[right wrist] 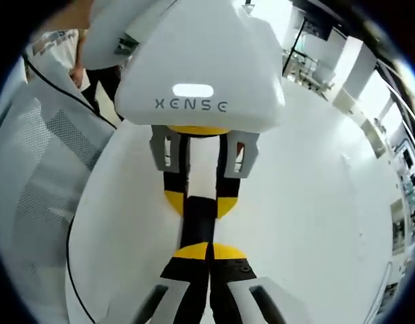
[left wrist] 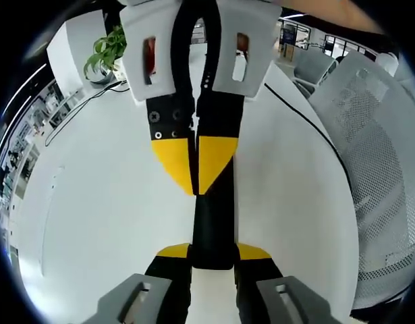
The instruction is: Press the specified remote control buttons in sequence, fully releasing each button before pressing the next.
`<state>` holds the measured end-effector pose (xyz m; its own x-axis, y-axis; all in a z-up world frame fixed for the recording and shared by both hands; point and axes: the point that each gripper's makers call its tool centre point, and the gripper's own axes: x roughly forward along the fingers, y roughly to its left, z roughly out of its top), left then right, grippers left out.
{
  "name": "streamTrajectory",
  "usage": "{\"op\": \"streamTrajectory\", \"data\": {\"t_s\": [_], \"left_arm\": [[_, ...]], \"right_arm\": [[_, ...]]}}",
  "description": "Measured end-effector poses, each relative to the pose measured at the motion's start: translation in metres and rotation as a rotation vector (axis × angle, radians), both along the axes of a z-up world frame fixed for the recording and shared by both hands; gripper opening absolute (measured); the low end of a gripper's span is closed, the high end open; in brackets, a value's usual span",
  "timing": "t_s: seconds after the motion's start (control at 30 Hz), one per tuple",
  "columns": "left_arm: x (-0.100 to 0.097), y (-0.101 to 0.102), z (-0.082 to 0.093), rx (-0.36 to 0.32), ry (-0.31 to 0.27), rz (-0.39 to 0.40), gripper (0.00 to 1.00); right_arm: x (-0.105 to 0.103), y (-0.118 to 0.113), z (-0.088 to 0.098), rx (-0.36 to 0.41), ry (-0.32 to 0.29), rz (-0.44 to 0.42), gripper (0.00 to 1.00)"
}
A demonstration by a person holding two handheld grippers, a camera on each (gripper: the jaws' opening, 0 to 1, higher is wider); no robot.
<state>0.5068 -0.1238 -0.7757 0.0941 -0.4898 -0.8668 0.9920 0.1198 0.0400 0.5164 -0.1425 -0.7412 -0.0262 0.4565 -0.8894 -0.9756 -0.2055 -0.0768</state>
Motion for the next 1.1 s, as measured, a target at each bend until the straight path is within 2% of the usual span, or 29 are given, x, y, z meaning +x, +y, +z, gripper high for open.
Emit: {"op": "streamTrajectory", "data": {"t_s": [0.43,1.1], "left_arm": [[-0.001,0.0,0.0,-0.006,0.0,0.002,0.23],[0.0,0.0,0.001,-0.012,-0.002,0.007,0.23]], "right_arm": [[-0.013,0.001,-0.018,-0.036,0.02,0.022,0.0],[-0.013,0.0,-0.025,-0.058,0.025,0.036,0.0]]}}
